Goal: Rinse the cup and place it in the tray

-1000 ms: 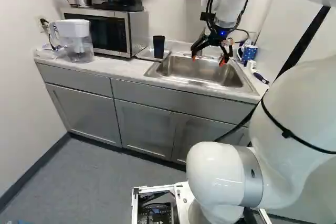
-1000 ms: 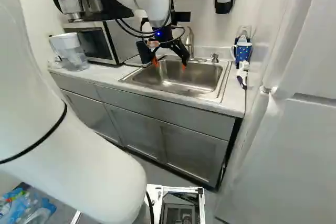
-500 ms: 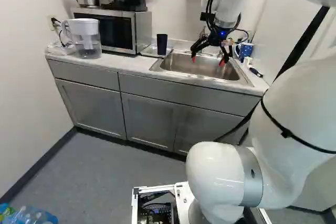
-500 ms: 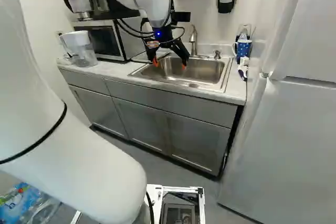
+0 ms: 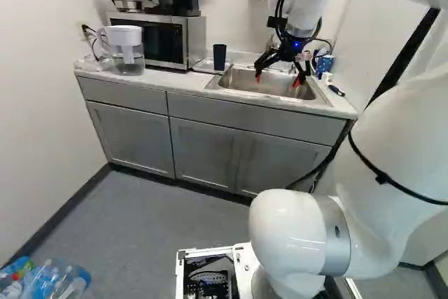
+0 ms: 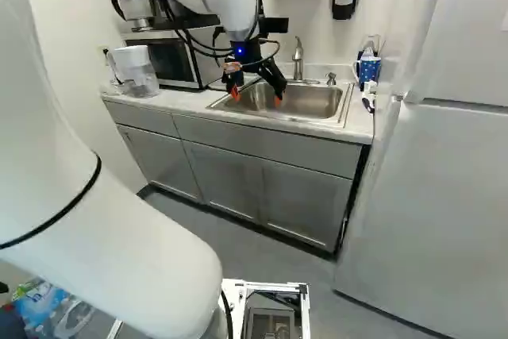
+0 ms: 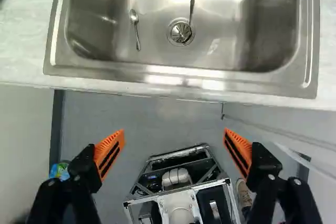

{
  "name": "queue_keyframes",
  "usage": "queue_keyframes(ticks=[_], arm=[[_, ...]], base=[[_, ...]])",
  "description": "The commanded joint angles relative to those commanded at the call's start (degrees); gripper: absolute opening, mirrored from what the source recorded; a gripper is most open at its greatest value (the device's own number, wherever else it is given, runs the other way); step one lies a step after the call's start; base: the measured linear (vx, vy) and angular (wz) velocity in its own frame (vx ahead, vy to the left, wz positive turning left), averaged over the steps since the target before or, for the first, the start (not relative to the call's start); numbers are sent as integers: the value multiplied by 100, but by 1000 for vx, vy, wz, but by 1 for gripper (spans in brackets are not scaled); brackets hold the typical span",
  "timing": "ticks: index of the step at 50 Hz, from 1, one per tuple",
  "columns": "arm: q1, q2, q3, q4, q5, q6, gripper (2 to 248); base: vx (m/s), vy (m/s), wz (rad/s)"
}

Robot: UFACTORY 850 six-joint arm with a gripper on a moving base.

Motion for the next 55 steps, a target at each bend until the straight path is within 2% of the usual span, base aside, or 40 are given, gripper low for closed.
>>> queue_keyframes(ticks=[55], arm=[[0,0,0,0,0,0,247]], base=[[-136,46,-149]])
